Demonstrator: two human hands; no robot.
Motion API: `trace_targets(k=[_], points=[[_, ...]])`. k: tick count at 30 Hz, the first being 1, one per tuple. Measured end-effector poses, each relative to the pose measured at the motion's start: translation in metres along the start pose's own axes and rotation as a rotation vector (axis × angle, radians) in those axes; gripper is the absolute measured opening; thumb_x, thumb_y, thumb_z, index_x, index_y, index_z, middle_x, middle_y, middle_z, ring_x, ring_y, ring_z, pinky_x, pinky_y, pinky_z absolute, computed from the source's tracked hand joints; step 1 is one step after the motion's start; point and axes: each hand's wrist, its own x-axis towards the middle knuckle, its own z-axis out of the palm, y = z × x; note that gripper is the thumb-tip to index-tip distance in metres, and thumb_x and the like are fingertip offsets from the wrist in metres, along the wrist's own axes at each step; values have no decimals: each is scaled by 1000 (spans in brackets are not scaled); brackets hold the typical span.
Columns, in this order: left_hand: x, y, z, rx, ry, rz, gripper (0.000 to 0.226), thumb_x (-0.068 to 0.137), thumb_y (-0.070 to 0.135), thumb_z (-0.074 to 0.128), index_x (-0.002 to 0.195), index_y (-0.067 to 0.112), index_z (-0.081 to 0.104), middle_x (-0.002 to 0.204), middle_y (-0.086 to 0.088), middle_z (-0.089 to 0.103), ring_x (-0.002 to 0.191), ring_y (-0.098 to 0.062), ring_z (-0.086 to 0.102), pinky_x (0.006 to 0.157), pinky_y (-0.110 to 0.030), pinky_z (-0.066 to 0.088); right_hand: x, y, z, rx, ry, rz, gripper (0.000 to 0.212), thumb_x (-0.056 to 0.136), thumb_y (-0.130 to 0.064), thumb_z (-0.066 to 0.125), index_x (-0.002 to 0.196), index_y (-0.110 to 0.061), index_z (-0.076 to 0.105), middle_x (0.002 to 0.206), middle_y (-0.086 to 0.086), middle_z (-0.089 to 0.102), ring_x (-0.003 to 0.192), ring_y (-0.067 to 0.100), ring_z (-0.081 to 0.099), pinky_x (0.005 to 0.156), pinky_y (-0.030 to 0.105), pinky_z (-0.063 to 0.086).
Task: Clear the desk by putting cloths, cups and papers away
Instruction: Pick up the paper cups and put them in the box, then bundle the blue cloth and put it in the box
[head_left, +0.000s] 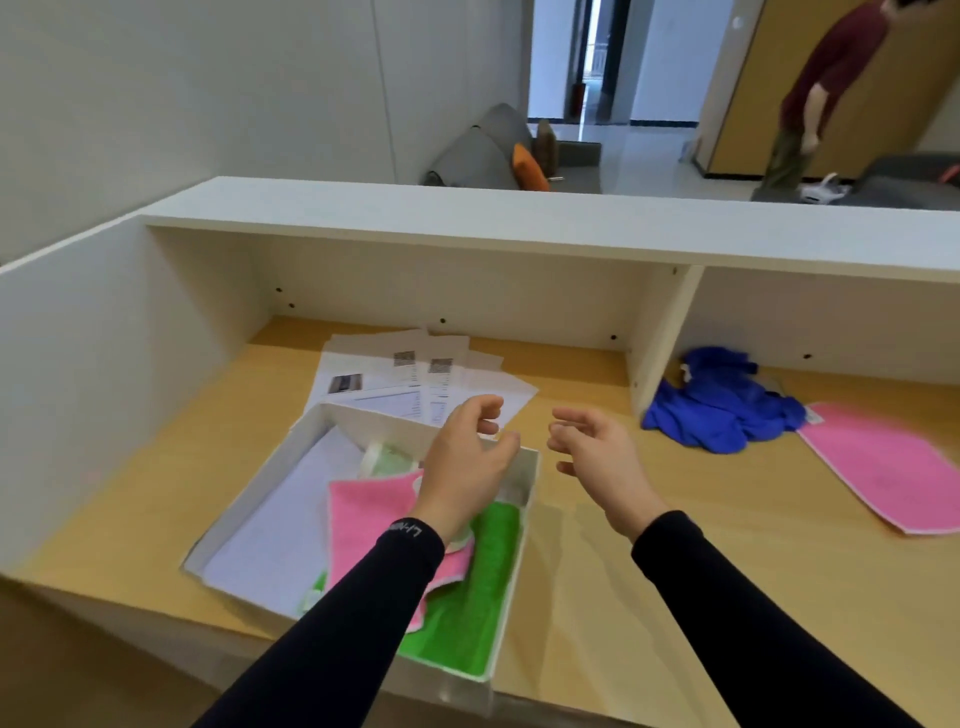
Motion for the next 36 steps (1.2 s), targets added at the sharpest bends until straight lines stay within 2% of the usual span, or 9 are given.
trace_targets(k=[6, 11, 19, 23, 26, 29, 32, 34, 36], points=[[23, 26, 57, 60, -63, 71, 31, 86, 19, 59, 117, 19, 56, 115, 7, 59, 97, -9, 57, 85, -28, 49, 22, 8, -56, 7, 63, 1, 23, 89, -13, 52, 111, -19, 58, 104, 0, 62, 104, 19, 61, 94, 40, 50], [45, 48, 116, 90, -122, 42, 31, 87, 20, 58, 118, 17, 57, 113, 6, 59, 92, -8, 56, 78, -22, 43, 55, 16, -122, 2, 110, 16, 29, 90, -15, 52, 119, -18, 57, 113, 3, 62, 109, 19, 59, 99, 42, 48], [72, 58, 227, 149, -240, -110, 27, 87, 22, 58, 113, 16, 59, 102, 5, 59, 85, -13, 55, 76, -28, 45, 106, 57, -226, 26, 163, 100, 38, 88, -11, 53, 126, -12, 54, 116, 6, 59, 100, 17, 58, 95, 38, 49], [82, 52, 270, 170, -211, -249, 15, 85, 18, 56, 99, 21, 56, 98, 0, 63, 83, -17, 57, 72, -27, 42, 129, 79, -266, -6, 175, 153, 41, 88, -11, 54, 129, -14, 51, 129, 8, 55, 111, 19, 55, 97, 38, 47], [93, 47, 297, 121, -162, -382, 15, 84, 16, 57, 99, 19, 57, 103, -4, 65, 89, -21, 58, 75, -28, 42, 145, 87, -293, -54, 197, 188, 46, 89, -10, 55, 134, -10, 46, 119, 3, 53, 102, 21, 56, 84, 31, 47], [103, 45, 317, 102, -175, -468, 25, 84, 19, 57, 109, 15, 55, 112, -5, 61, 97, -24, 59, 83, -31, 46, 167, 94, -311, -89, 216, 206, 49, 89, -13, 59, 136, -10, 45, 121, 15, 60, 97, 27, 61, 70, 24, 45], [116, 40, 335, 122, -225, -492, 51, 84, 25, 58, 133, 12, 47, 132, -9, 54, 115, -26, 54, 93, -33, 43, 194, 100, -319, -99, 188, 210, 58, 87, -18, 63, 141, -10, 42, 136, 12, 54, 124, 25, 51, 88, 23, 40], [126, 35, 344, 125, -241, -514, 64, 83, 29, 59, 142, 15, 37, 144, -8, 44, 127, -26, 46, 97, -34, 40, 213, 103, -317, -95, 156, 198, 63, 85, -23, 66, 142, -14, 40, 143, 5, 47, 132, 20, 43, 97, 23, 37], [135, 32, 351, 119, -238, -524, 73, 80, 34, 61, 145, 17, 31, 147, -7, 40, 132, -27, 42, 103, -37, 40, 232, 109, -312, -141, 124, 178, 72, 80, -32, 70, 144, -19, 37, 149, 4, 39, 137, 20, 37, 109, 33, 35]])
